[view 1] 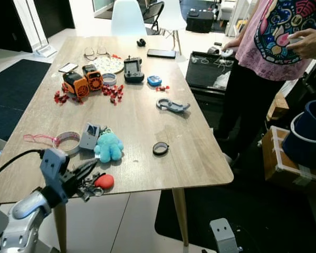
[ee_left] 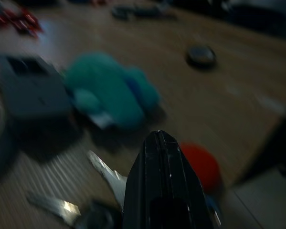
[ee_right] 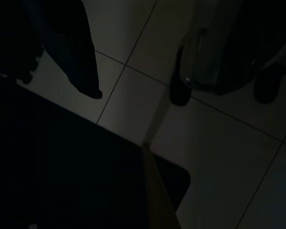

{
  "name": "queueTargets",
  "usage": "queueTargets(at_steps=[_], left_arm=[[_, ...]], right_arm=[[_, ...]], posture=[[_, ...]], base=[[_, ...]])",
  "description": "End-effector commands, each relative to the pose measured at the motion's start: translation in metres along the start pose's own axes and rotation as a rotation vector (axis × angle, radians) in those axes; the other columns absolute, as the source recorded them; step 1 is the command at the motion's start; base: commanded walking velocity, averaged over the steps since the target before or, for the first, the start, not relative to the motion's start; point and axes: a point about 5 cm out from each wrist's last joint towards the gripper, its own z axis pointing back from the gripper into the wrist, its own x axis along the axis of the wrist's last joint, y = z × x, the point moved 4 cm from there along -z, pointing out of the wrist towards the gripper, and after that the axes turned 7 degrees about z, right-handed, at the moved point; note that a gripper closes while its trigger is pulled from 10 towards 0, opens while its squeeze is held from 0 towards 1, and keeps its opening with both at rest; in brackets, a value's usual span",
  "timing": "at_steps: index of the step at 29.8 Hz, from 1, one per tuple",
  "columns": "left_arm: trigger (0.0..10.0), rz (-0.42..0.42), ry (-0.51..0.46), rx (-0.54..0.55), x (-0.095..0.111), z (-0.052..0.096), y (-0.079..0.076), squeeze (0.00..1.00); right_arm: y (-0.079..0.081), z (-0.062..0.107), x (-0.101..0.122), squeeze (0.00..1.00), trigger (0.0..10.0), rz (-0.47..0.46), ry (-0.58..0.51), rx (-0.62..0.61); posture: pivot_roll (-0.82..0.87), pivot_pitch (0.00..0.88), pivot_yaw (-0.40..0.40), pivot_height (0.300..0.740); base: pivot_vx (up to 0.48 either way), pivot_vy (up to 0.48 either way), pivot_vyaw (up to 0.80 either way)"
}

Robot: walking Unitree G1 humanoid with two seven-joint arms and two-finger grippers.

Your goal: Hang keys on a hook

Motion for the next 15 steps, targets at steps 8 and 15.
queueTargets(at_steps=[8,15], left_arm=[[0.0,-0.021,0.168,-0.117,-0.019,0.012,-0.014,0.0],[0.0,-0.033,0.185,-0.115,-0.025,0.008,-0.017,0.0]], right_arm=[[0.001,0.002,-0.006,0.0,10.0,-0.015,0.016,-0.001],[0.001,0.001,-0.005,0.0,10.0,-0.015,0.014,0.0]], posture=[[0.04,0.081,-0.028,0.74],[0.04,0.077,-0.028,0.74]], base=[[0.0,0.0,0.0],[0.0,0.0,0.0]])
